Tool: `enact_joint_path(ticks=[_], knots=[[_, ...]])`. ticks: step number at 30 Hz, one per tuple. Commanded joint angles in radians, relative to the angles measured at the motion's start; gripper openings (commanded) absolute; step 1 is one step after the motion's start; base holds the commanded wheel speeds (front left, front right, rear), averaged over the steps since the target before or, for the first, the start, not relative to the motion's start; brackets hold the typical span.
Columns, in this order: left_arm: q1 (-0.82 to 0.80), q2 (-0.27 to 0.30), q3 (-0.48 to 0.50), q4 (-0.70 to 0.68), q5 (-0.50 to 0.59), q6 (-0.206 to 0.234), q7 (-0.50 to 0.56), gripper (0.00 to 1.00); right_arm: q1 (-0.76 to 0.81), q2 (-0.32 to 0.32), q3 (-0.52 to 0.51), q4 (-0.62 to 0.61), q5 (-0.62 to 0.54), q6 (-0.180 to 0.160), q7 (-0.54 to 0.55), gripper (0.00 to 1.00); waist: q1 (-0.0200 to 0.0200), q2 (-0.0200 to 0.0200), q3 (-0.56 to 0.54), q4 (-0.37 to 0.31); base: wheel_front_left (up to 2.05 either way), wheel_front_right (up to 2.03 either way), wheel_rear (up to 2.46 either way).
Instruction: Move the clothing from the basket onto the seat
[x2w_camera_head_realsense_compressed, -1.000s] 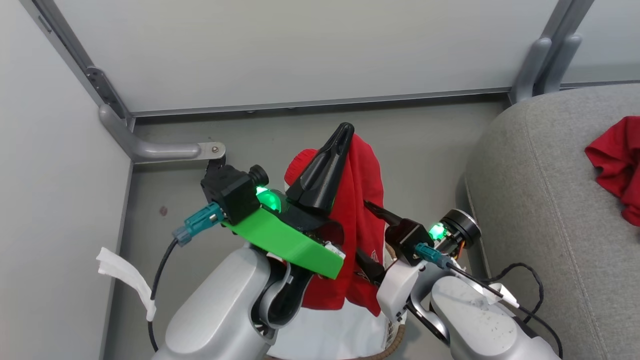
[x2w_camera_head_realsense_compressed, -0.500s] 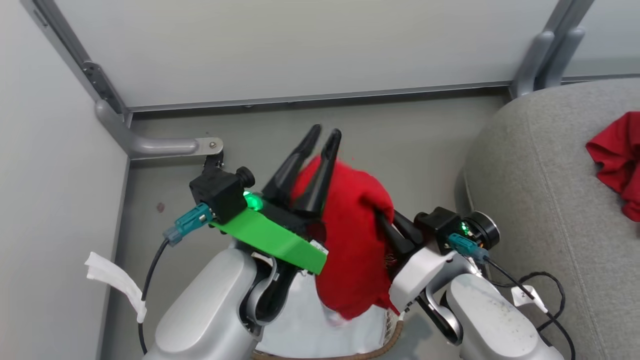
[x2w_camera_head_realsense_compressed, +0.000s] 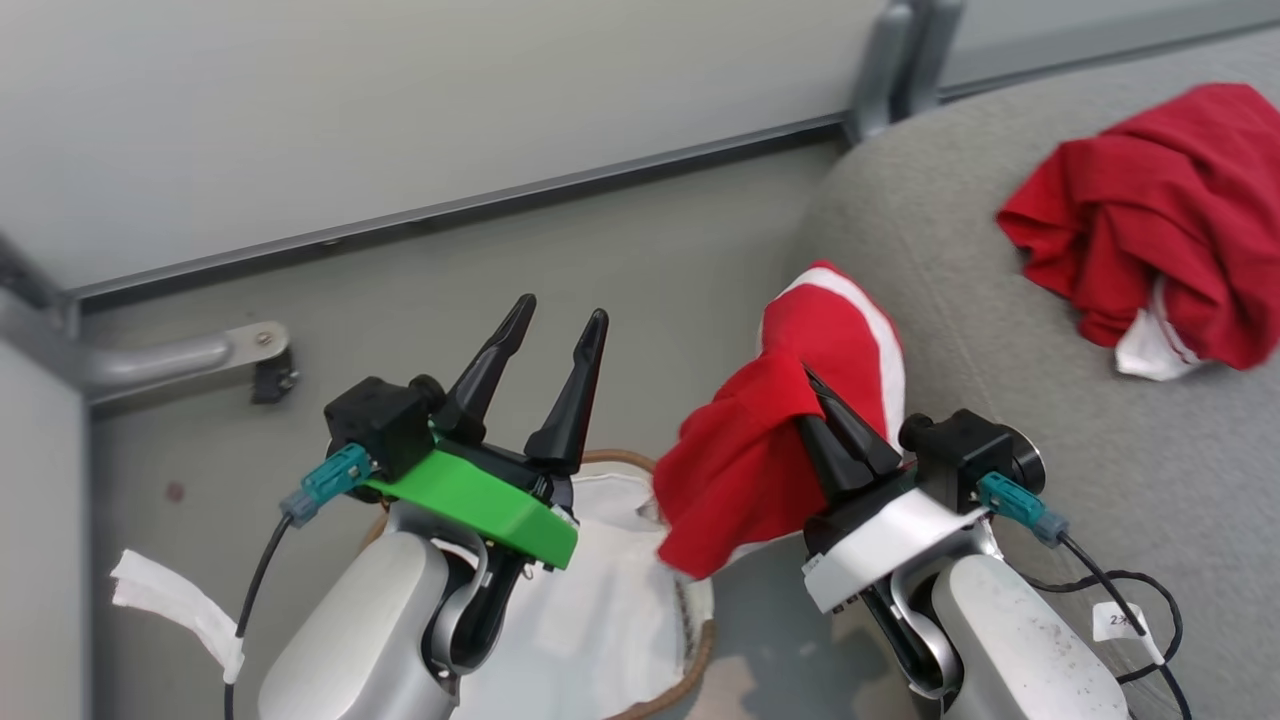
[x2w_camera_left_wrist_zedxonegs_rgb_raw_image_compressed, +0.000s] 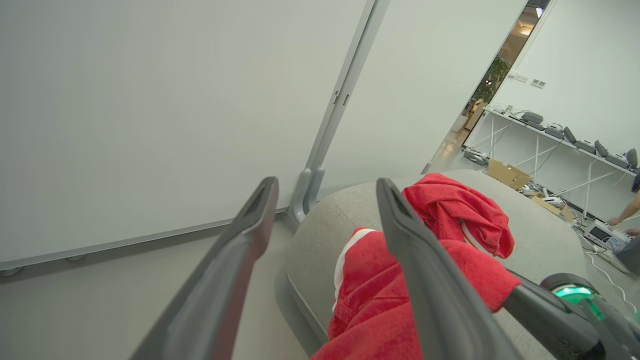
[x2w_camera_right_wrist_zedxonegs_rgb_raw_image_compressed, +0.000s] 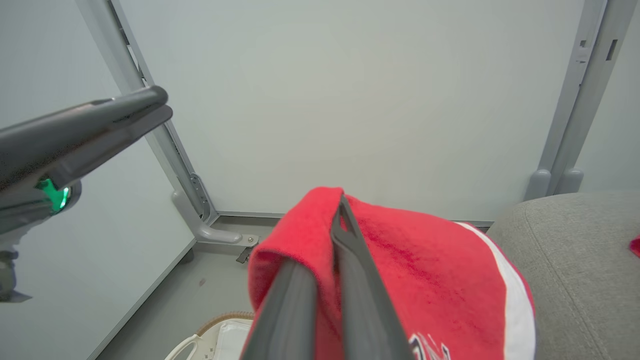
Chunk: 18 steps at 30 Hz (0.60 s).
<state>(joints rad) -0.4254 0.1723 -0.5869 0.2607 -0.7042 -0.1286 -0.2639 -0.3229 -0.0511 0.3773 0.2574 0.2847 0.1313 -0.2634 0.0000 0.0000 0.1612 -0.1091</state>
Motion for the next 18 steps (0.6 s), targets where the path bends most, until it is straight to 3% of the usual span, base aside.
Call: enact_joint_path(ticks=[1, 11, 15, 18], knots=[[0.013, 0.009, 0.006, 0.003, 0.010, -0.003, -0.001, 1.00, 0.013, 0.000, -0.009, -0.018, 0.010, -0.001, -0.002, 0.00, 0.0000, 0.0000, 0.038, -0.153, 0.00, 0.00, 0.00], [0.039, 0.027, 0.033, 0.014, 0.020, -0.003, -0.001, 1.00, 0.068, 0.000, -0.071, -0.087, 0.032, -0.001, -0.002, 0.00, 0.0000, 0.0000, 0.058, -0.376, 0.00, 0.00, 0.00], [0.039, 0.026, 0.015, 0.015, 0.029, -0.003, -0.001, 1.00, 0.092, -0.001, -0.127, -0.118, 0.008, -0.001, -0.002, 0.00, 0.0000, 0.0000, 0.069, -0.420, 0.00, 0.00, 0.00], [0.012, 0.030, -0.013, 0.020, 0.041, -0.003, -0.001, 1.00, 0.109, -0.002, -0.226, -0.154, 0.005, -0.001, -0.002, 0.00, 0.0000, 0.0000, 0.082, -0.428, 0.00, 0.00, 0.00]])
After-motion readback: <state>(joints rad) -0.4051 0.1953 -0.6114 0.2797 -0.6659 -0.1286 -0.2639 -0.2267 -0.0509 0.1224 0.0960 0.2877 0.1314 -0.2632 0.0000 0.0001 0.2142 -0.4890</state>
